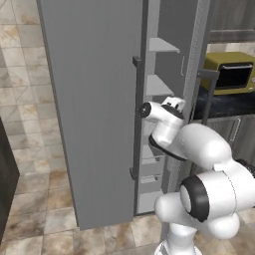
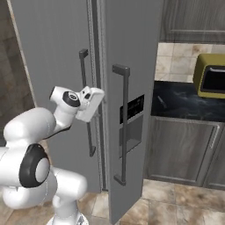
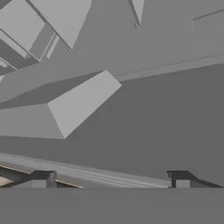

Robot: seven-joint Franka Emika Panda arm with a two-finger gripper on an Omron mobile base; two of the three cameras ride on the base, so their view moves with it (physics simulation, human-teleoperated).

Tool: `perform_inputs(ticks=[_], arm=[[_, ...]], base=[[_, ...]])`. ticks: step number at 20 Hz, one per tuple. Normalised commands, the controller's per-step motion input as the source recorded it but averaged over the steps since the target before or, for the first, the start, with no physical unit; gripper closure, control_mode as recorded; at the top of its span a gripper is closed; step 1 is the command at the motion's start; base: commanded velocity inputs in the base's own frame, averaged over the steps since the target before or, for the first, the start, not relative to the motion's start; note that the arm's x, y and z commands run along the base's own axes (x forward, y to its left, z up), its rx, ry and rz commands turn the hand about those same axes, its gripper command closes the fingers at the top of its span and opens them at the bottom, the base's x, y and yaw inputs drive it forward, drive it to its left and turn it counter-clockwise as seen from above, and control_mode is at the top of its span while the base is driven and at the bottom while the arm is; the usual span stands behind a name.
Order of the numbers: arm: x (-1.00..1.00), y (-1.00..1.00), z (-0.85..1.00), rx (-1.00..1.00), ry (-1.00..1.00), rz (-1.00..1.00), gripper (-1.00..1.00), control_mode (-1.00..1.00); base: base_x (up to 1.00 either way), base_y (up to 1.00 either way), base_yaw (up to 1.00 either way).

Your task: Retrieve the butter from the fridge and place it on a plate on the dining table. Then retrieve the butter knife by the fridge and place it near the plate.

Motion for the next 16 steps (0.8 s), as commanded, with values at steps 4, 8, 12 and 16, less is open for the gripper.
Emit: perform_inputs(ticks=[4,8,12,16], arm=[[-0.01,-0.63,0.0,-0.2,0.18,-0.06,-1.0,-1.0],[-0.01,-0.94,0.0,-0.22,0.27,-0.19,-1.0,-1.0],[0.0,-1.0,-0.01,-0.21,0.35,-0.27,-1.0,-1.0],[-0.06,-1.0,0.0,-0.17,0.31,-0.27,-1.0,-1.0]], base=[[0.0,0.0,0.0],[0.0,0.0,0.0],[0.0,0.0,0.0],[0.0,0.0,0.0]])
